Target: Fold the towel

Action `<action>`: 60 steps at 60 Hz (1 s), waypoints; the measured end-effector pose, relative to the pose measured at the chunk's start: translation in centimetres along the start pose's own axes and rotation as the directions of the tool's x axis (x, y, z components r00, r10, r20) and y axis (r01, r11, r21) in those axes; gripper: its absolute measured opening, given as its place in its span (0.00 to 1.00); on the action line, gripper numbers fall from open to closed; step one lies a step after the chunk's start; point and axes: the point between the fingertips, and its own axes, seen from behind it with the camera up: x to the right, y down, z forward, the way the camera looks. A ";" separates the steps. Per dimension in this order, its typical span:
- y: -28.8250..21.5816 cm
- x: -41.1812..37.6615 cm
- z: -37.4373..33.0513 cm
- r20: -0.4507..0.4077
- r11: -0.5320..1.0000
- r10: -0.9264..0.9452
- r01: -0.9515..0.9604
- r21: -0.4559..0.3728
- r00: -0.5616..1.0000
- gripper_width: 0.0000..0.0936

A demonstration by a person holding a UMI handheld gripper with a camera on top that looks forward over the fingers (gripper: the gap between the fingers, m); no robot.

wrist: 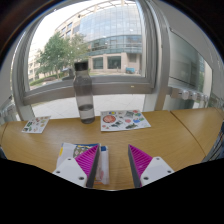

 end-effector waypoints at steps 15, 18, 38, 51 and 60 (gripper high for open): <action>-5.5 -9.4 -7.8 0.133 0.989 0.021 -0.040 0.141 0.991 0.86; -5.5 -11.6 -9.3 0.147 0.987 0.028 -0.050 0.152 0.989 0.86; 0.7 -25.0 -16.7 0.176 0.988 -0.037 0.010 0.154 0.984 0.87; 3.1 -29.6 -20.4 0.180 0.984 -0.102 0.073 0.161 0.978 0.87; 4.0 -31.3 -21.5 0.192 0.983 -0.112 0.081 0.163 0.975 0.88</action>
